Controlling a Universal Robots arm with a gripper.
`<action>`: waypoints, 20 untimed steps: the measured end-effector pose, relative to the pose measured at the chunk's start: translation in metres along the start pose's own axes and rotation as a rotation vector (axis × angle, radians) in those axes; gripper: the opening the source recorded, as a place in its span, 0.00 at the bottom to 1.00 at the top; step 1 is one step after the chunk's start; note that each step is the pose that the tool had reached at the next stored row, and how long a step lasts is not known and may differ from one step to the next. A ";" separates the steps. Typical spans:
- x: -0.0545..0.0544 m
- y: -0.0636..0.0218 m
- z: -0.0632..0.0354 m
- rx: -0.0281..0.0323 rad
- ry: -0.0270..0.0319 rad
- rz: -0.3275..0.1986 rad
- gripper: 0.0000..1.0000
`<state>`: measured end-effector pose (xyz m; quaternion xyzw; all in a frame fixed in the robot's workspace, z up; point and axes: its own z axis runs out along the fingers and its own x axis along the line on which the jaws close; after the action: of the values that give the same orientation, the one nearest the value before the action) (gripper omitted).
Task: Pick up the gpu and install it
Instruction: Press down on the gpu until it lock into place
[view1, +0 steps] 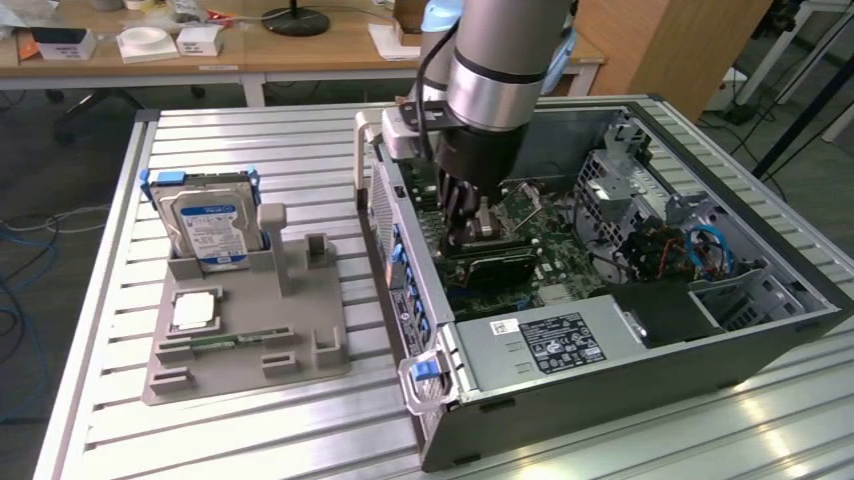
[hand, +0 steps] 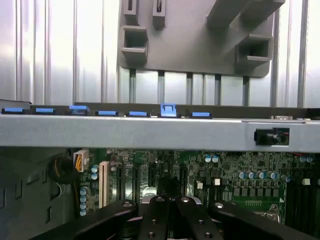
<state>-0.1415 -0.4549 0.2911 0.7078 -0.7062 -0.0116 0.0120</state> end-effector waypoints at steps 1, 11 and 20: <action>0.000 0.0011 -0.0012 -0.0044 -0.0001 0.000 0.11; 0.000 0.0146 -0.0051 -0.0307 -0.0004 0.000 0.11; 0.000 0.0203 -0.0055 -0.0336 -0.0029 0.000 0.11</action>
<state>-0.1616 -0.4549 0.2972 0.7076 -0.7058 -0.0245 0.0229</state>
